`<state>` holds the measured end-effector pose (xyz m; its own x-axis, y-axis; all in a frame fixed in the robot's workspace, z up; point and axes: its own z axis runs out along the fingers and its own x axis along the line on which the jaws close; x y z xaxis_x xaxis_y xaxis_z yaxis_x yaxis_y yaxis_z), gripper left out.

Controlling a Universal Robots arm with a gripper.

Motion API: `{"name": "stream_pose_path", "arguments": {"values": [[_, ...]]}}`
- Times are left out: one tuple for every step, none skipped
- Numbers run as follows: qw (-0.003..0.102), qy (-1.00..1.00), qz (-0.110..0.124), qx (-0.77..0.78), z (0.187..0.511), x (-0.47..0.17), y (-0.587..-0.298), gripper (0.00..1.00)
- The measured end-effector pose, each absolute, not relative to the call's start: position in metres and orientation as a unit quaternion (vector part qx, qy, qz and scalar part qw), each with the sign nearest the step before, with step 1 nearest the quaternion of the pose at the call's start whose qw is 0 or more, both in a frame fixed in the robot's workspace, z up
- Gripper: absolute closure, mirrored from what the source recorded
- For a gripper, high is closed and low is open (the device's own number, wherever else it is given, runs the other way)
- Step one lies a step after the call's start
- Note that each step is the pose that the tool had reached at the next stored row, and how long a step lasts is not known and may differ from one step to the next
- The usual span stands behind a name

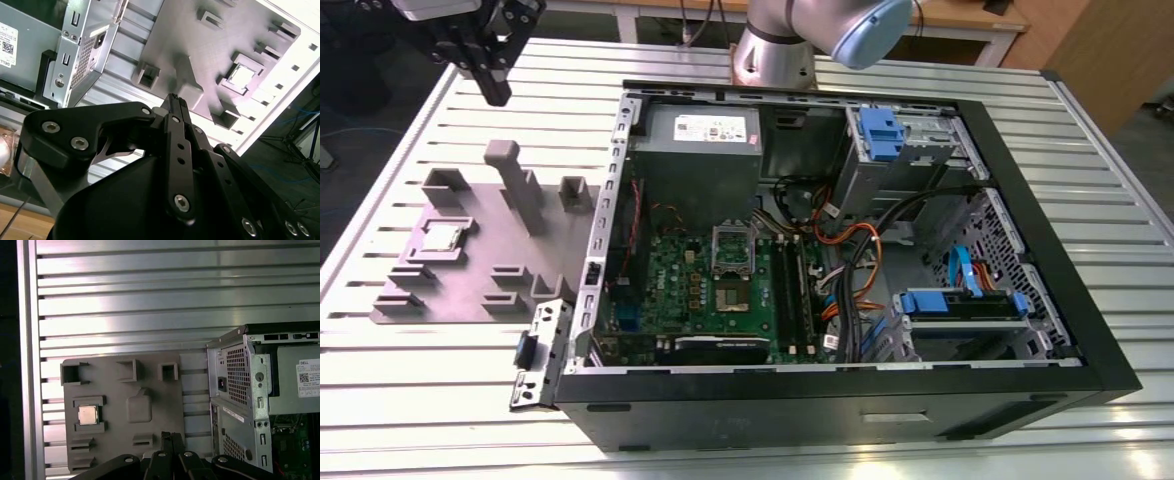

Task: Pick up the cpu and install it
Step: 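Reach for the cpu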

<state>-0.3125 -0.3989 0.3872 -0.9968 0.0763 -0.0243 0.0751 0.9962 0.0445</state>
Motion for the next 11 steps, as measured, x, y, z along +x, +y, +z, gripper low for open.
{"name": "stream_pose_path", "arguments": {"values": [[0.013, 0.999, 0.022, 0.038, 0.3872, -0.3135, -0.3989, 0.86], [0.013, 0.999, 0.022, 0.038, 0.3872, -0.3146, -0.3989, 0.86], [0.013, 0.999, 0.022, 0.038, 0.3872, -0.3156, -0.3989, 0.86], [0.013, 0.999, 0.022, 0.038, 0.3872, -0.3166, -0.3989, 0.86], [0.013, 0.999, 0.022, 0.038, 0.3872, -0.3175, -0.3989, 0.86], [0.013, 0.999, 0.022, 0.038, 0.3872, -0.3183, -0.3989, 0.86], [0.013, 0.999, 0.022, 0.038, 0.3872, -0.3192, -0.3989, 0.86], [0.013, 0.999, 0.022, 0.038, 0.3872, -0.32, -0.3989, 0.86], [0.013, 0.999, 0.022, 0.038, 0.3872, -0.321, -0.3989, 0.86], [0.013, 0.999, 0.022, 0.038, 0.3872, -0.3217, -0.3989, 0.86], [0.013, 0.999, 0.022, 0.038, 0.3872, -0.3221, -0.3989, 0.86]]}}
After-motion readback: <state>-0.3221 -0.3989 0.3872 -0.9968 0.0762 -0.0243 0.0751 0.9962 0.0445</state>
